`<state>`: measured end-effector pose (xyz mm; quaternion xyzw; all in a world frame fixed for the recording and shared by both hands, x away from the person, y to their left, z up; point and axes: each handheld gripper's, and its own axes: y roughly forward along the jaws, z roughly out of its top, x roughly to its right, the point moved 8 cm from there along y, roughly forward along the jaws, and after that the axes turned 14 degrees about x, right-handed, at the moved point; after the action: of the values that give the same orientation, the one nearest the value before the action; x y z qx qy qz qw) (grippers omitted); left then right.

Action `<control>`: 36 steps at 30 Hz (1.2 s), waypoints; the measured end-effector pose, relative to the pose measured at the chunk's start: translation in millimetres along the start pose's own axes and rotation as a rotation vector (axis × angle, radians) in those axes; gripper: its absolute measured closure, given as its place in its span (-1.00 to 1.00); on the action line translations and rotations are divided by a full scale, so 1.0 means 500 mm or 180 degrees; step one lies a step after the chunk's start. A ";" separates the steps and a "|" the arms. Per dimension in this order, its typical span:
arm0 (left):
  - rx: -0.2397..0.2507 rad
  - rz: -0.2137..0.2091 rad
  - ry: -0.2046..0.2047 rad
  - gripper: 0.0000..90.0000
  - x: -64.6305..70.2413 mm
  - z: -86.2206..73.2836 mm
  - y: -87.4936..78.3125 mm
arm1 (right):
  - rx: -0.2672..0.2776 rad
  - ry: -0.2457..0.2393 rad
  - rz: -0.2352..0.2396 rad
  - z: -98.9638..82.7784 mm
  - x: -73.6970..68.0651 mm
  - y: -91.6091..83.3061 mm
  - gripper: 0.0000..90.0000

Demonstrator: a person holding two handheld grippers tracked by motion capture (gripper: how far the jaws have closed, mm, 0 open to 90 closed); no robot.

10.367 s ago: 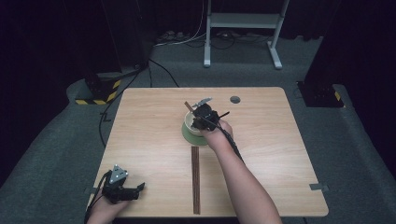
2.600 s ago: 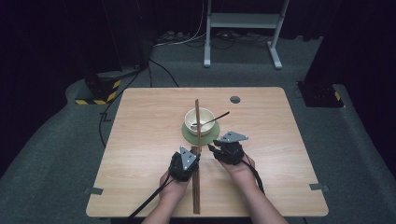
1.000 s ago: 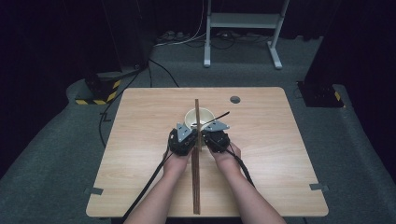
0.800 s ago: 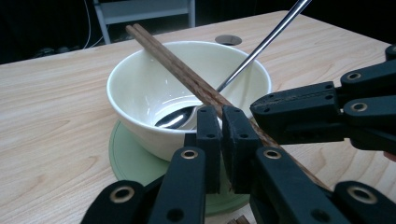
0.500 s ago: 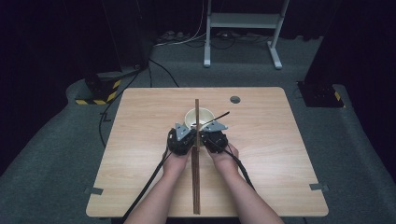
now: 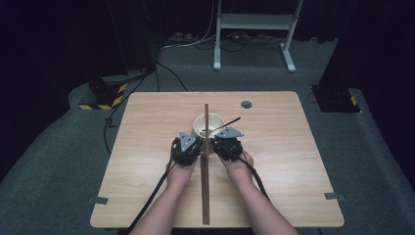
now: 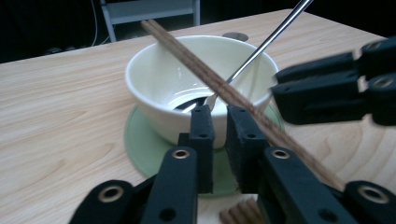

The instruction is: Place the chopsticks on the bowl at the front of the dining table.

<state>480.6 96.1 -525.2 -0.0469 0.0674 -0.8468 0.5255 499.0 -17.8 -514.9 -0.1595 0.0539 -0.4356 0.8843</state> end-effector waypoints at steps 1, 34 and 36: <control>-0.0011 -0.0005 0.0020 0.64 -0.006 -0.004 -0.012 | 0.0002 0.0048 -0.0008 -0.003 0.004 -0.011 0.52; -0.0953 0.0419 0.0019 -0.47 -0.229 -0.166 -0.327 | -0.0565 0.0338 -0.0817 -0.247 0.272 -0.303 -0.16; -0.0970 0.0419 0.0000 -0.48 -0.229 -0.166 -0.327 | -0.0589 0.0479 -0.0739 -0.253 0.283 -0.312 -0.26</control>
<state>374.2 275.8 -581.4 -0.1216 0.1979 -0.7905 0.5667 438.8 -248.0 -576.5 -0.2124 0.1410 -0.5388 0.8030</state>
